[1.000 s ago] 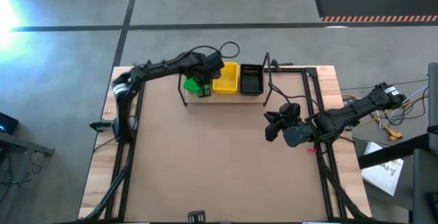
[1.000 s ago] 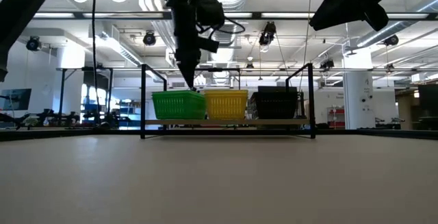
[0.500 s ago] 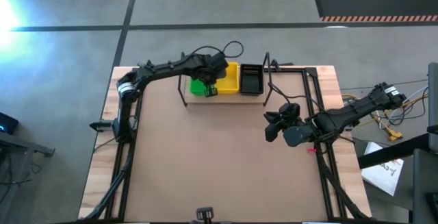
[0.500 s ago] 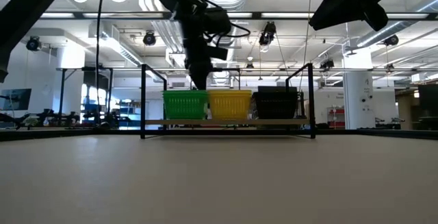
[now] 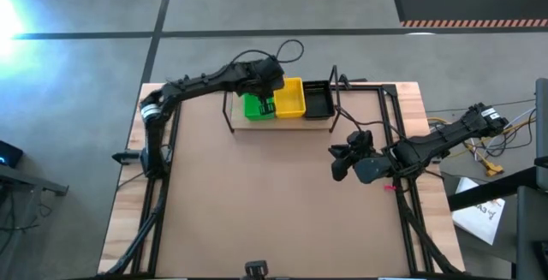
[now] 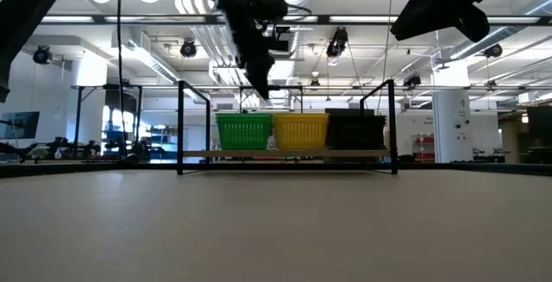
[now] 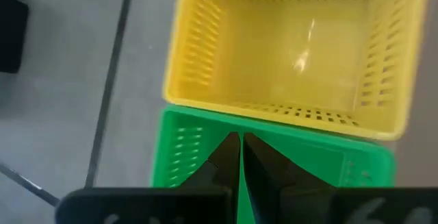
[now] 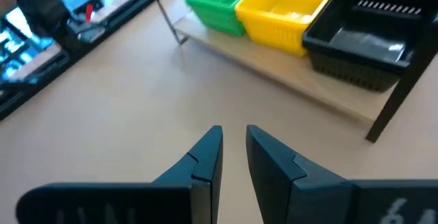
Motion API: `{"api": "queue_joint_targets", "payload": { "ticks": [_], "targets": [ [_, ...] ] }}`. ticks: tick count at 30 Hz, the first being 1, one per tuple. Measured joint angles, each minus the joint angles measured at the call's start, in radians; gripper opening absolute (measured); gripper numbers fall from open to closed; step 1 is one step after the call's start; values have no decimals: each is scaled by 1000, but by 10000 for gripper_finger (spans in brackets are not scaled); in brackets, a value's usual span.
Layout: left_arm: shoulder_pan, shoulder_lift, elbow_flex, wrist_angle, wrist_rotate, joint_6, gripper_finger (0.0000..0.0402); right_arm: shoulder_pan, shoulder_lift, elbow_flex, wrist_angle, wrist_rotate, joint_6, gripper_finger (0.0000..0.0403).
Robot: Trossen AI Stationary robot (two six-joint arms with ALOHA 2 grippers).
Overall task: Stack baskets on shelf by color
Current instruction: Return to Home Position
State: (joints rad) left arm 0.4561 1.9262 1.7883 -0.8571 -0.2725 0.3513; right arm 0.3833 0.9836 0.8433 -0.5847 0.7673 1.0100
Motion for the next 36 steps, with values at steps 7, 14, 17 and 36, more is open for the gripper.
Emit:
{"api": "queue_joint_targets", "payload": {
  "ticks": [7, 14, 17, 36],
  "targets": [
    [-24, -155, -27, -60, 32, -88, 3, -89, 0, 64, -44, -165, -100, 58],
    [-84, -369, -141, -27, 188, -222, 3, -292, -35, 226, -119, -381, -536, 16],
    [-102, -468, -222, 32, 192, -281, 3, -382, -96, 259, -81, -555, -742, 10],
    [-150, -877, -702, 403, 195, -767, 3, -602, -770, -142, 62, -936, -578, 8]
  ]
}}
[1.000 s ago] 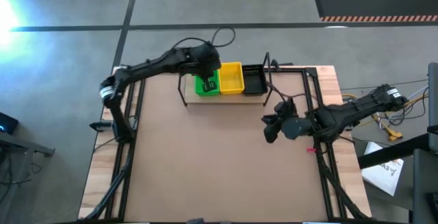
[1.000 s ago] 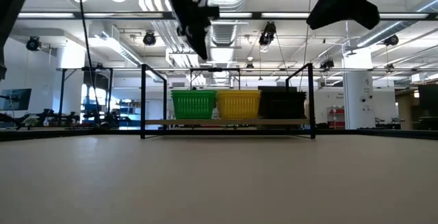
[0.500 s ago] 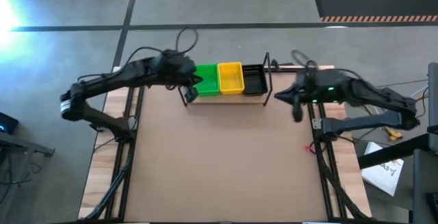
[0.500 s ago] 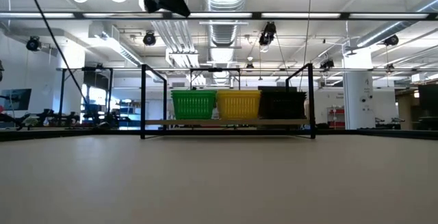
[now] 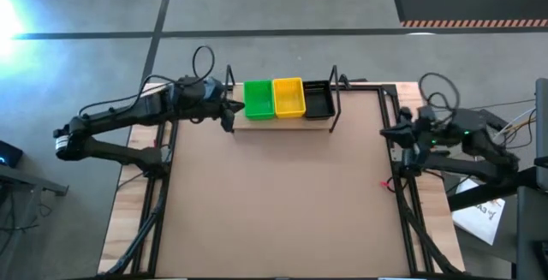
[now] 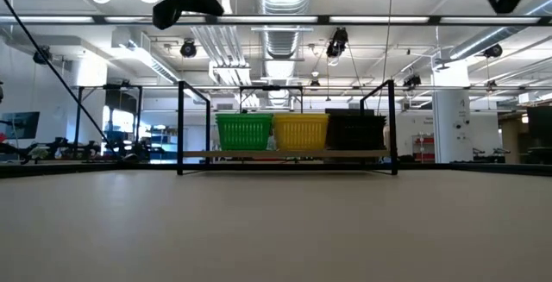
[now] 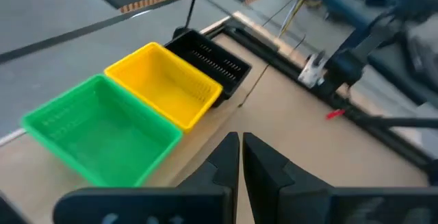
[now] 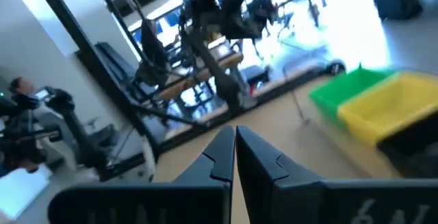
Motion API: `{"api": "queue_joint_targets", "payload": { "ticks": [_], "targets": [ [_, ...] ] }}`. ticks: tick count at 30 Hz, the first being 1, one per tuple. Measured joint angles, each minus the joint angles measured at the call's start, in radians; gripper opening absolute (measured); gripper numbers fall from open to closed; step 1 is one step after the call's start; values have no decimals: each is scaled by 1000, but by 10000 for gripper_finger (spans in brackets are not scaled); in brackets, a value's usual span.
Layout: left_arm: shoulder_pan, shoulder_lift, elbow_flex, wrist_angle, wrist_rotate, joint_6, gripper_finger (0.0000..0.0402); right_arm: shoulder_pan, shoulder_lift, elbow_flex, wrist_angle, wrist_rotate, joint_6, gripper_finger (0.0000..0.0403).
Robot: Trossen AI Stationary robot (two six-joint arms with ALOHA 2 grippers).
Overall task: Stack baskets on shelf by color
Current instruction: Return to Home Position
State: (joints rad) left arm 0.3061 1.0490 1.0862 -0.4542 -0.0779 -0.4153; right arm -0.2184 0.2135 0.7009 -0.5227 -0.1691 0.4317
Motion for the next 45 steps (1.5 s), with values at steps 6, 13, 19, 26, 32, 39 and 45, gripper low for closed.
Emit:
{"api": "queue_joint_targets", "payload": {
  "ticks": [6, 13, 19, 26, 32, 39, 45],
  "targets": [
    [-51, -13, -66, 160, 0, -80, 3, 0, -182, -136, 67, -78, 92, 8],
    [-111, 23, -75, 283, -6, -131, 3, 0, -191, -207, 141, -187, 56, 8],
    [-148, 56, -75, 311, -46, -162, 3, 4, -213, -303, 287, -228, 55, 8],
    [-180, 86, -70, 326, -68, -185, 3, 5, -214, -428, 421, -232, 43, 8],
    [-205, 87, -72, 368, -98, -184, 3, 11, -214, -565, 615, -211, 66, 8],
    [-215, 84, -75, 377, -118, -183, 3, 11, -214, -638, 664, -162, 35, 8],
    [-216, 84, -82, 368, -118, -165, 3, 11, -213, -689, 643, -139, 17, 8]
  ]
}}
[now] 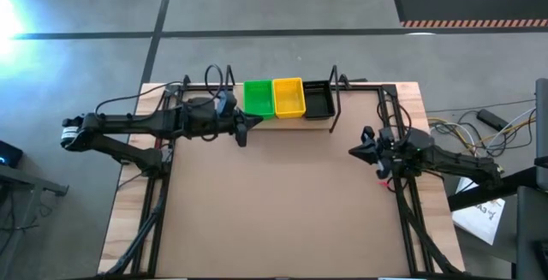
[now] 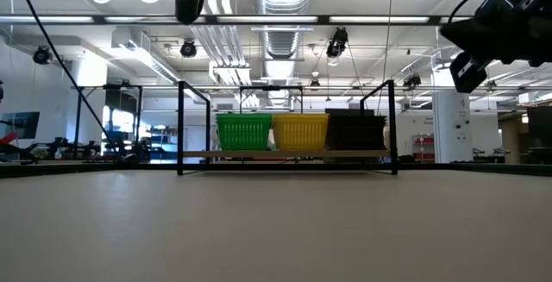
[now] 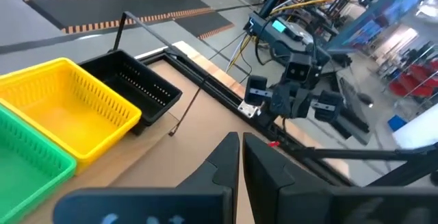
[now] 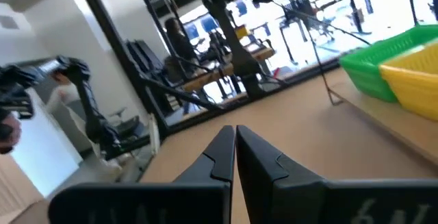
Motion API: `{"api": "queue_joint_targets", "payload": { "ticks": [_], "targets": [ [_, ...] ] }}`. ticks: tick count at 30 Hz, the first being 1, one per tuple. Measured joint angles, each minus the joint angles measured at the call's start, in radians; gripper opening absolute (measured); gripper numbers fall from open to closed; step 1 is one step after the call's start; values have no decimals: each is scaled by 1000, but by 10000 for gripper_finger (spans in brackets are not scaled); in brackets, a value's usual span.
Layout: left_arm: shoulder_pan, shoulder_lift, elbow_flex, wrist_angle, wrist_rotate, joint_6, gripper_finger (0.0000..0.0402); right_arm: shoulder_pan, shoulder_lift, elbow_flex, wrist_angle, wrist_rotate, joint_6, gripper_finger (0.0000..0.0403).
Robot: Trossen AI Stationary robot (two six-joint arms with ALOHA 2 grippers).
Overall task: Stack baskets on shelf by color
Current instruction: Return to Home Position
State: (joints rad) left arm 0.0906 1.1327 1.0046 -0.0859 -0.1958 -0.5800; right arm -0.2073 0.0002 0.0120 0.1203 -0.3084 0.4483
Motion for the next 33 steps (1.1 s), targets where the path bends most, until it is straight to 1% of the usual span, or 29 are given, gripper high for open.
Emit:
{"api": "queue_joint_targets", "payload": {
  "ticks": [5, 7, 10, 13, 18, 20, 23, 26, 29, 33],
  "targets": [
    [1, -24, -55, 13, 4, 45, 3, 0, 1, 0, -56, 44, -41, 8],
    [1, -52, -111, 36, 23, 46, 3, 0, 3, 0, -62, 57, -56, 9],
    [2, -113, -221, 116, 44, 65, 3, 0, 3, 0, -62, 58, -48, 9],
    [5, -211, -352, 207, 56, 82, 3, 0, 4, 0, -62, 58, -48, 9],
    [21, -412, -575, 356, 60, 121, 3, 0, 16, 0, -62, 58, -48, 9],
    [25, -495, -654, 401, 60, 163, 3, 0, 22, 0, -63, 58, -49, 9],
    [26, -609, -757, 437, 61, 275, 3, 0, 25, -1, -63, 58, -49, 9],
    [27, -702, -828, 449, 64, 325, 3, 0, 27, -1, -63, 58, -49, 9],
    [27, -783, -884, 444, 69, 329, 3, 0, 28, -1, -63, 58, -48, 9],
    [27, -923, -945, 440, 110, 351, 3, 0, 28, -1, -63, 58, -49, 9]
  ]
}}
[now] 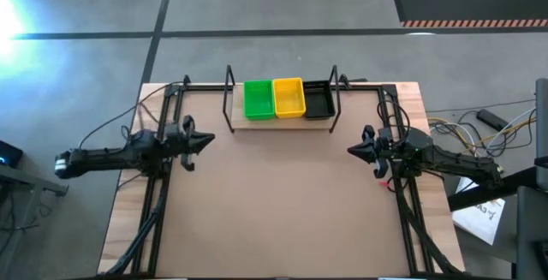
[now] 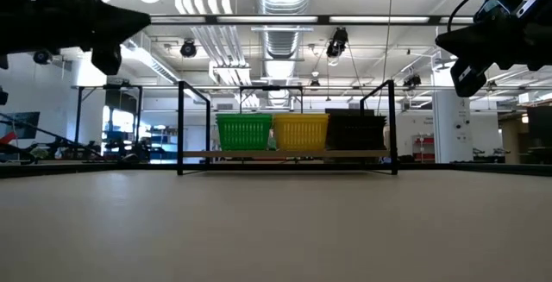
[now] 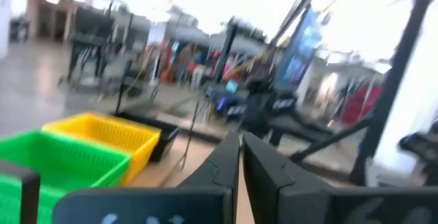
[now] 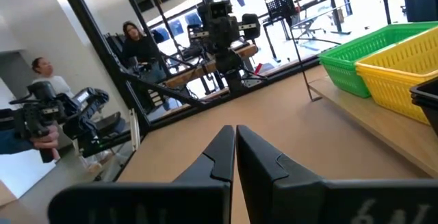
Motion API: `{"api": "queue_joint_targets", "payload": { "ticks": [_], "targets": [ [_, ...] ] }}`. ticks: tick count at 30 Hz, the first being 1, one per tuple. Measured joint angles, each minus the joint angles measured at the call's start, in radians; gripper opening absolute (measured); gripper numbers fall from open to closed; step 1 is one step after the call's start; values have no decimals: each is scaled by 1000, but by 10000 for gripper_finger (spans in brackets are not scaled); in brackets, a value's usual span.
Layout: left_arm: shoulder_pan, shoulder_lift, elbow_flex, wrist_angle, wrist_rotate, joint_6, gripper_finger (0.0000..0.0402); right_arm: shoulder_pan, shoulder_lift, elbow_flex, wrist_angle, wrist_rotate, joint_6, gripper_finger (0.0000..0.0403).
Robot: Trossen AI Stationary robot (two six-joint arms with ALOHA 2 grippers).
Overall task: Stack baskets on shelf by color
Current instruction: Return to Home Position
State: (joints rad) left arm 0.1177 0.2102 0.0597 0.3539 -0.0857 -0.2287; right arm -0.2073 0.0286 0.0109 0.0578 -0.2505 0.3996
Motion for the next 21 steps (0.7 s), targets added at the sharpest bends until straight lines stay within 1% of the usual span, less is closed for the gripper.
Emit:
{"api": "queue_joint_targets", "payload": {
  "ticks": [4, 7, 8, 9, 12, 14, 17, 21],
  "targets": [
    [0, -133, -51, -10, 26, 1, 3, 0, 0, 0, 0, 0, 0, 9],
    [0, -207, -50, -110, 28, 8, 3, 0, 0, 0, 0, 0, 0, 9],
    [0, -198, -50, -138, 34, 9, 3, 0, -1, 0, 0, -1, 0, 9],
    [0, -182, -51, -128, 45, 11, 3, 0, -1, 0, 0, -1, 0, 9],
    [0, -161, -51, -146, 110, 71, 3, 0, 0, 0, 0, -1, 0, 9],
    [0, -166, -51, -207, 135, 115, 3, 0, 1, 0, 0, -1, 0, 9],
    [0, -185, -52, -259, 144, 178, 3, 0, 0, 0, 0, -1, 0, 9],
    [0, -186, -52, -285, 146, 210, 3, 0, 1, -1, 0, -1, 0, 9]
  ]
}}
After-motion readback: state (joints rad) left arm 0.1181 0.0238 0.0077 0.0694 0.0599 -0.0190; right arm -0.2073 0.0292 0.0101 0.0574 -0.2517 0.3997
